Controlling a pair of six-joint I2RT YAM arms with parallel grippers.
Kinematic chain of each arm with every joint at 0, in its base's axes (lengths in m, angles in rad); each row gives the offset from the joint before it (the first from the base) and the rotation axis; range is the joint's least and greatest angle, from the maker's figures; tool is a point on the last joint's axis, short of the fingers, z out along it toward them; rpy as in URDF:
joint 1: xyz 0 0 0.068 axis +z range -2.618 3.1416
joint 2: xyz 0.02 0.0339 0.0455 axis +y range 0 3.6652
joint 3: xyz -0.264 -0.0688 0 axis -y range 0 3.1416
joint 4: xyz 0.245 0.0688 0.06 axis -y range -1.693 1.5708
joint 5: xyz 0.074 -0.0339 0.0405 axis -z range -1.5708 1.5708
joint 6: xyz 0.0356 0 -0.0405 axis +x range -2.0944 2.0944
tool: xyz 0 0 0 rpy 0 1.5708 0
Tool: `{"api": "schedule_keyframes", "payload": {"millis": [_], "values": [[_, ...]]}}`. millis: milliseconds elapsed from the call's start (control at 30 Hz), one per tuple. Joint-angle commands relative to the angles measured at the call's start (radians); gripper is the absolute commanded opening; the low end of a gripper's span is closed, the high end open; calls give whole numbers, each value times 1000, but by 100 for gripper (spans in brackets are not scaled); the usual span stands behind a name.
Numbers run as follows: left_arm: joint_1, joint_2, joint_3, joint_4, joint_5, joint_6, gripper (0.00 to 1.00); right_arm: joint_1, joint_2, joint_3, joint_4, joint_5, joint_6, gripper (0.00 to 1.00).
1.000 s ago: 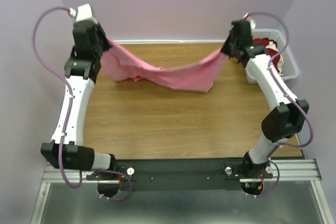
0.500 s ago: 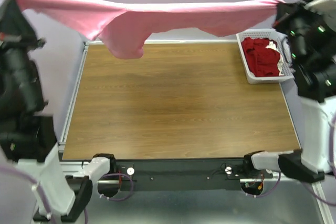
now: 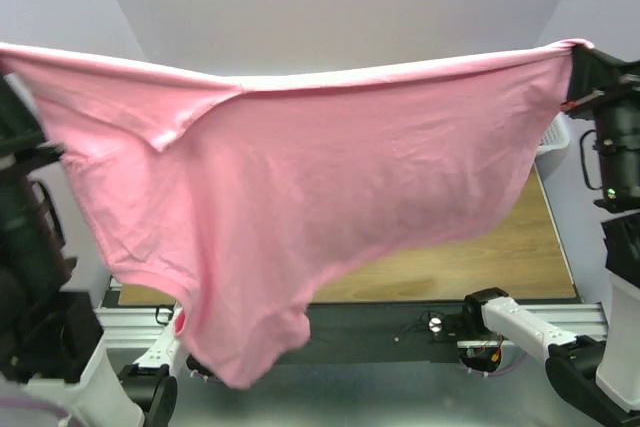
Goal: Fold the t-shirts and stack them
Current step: Flatten the tshirt out
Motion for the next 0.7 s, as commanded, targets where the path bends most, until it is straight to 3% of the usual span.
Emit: {"api": "schedule_keyframes", "payload": {"millis": [0,133,300,433,667], "values": [[-1,39,-125,-8,23,68,0,-6,23,-129,-31,62,-61,1],[0,69,-432,39,94,83,0,-6,53,-328,-13,98,-60,1],[0,186,-850,250,117,55,0,-6,140,-737,218,230,-31,1],[0,360,-941,358,140,26,0,-9,320,-893,433,304,2,1],[2,799,-845,384,142,17,0,-77,717,-852,674,250,-15,1]]}}
